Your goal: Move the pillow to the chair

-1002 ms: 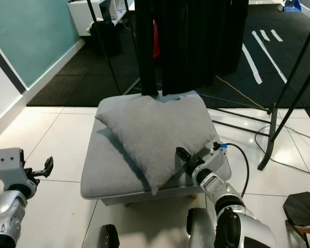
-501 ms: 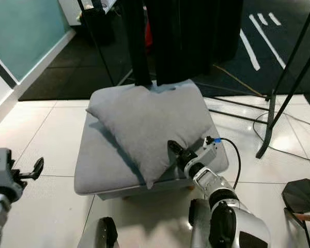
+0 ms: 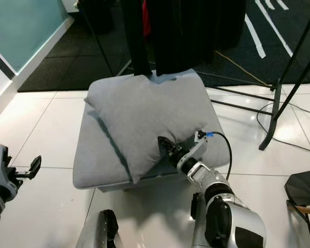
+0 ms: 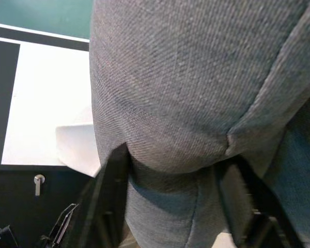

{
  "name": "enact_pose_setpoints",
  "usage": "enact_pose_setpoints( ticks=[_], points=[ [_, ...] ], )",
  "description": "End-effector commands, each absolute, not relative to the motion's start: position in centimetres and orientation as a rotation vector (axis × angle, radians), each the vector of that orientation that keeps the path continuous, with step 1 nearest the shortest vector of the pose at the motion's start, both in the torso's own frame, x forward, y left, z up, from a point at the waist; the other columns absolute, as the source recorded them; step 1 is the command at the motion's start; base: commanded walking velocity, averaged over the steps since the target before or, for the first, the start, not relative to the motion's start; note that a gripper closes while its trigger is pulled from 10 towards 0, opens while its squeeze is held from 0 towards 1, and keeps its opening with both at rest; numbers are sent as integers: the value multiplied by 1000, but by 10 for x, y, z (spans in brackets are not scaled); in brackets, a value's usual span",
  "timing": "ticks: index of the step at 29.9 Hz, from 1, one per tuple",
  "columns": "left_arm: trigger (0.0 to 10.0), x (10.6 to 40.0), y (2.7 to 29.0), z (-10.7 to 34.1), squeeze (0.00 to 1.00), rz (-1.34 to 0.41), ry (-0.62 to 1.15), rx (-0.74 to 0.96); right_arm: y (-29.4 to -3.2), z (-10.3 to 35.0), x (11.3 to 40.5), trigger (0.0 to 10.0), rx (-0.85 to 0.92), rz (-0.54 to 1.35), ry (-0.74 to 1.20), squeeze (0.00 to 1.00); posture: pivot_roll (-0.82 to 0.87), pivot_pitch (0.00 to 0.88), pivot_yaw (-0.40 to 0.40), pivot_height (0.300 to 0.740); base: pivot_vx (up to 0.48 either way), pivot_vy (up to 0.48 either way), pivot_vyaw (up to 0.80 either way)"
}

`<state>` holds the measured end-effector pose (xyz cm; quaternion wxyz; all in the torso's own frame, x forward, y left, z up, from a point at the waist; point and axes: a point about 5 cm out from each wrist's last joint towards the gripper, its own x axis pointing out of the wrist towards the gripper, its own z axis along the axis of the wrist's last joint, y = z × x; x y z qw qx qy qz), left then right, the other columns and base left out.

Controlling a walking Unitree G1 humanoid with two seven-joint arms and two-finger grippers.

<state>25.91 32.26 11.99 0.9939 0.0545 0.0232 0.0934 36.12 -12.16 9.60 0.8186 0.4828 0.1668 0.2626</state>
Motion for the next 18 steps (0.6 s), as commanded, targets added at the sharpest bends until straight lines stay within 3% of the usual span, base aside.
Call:
enact_pose_setpoints(
  ticks=[1, 18],
  points=[
    [10000, 251, 328, 116, 0, 198, 89, 123, -115, 98, 362, 0, 1040, 587, 355, 0, 58, 331, 119, 466, 0, 0, 0],
    [10000, 254, 318, 118, 0, 205, 93, 98, -144, 115, 374, 0, 967, 498, 239, 0, 16, 312, 94, 466, 0, 0, 0]
  ],
)
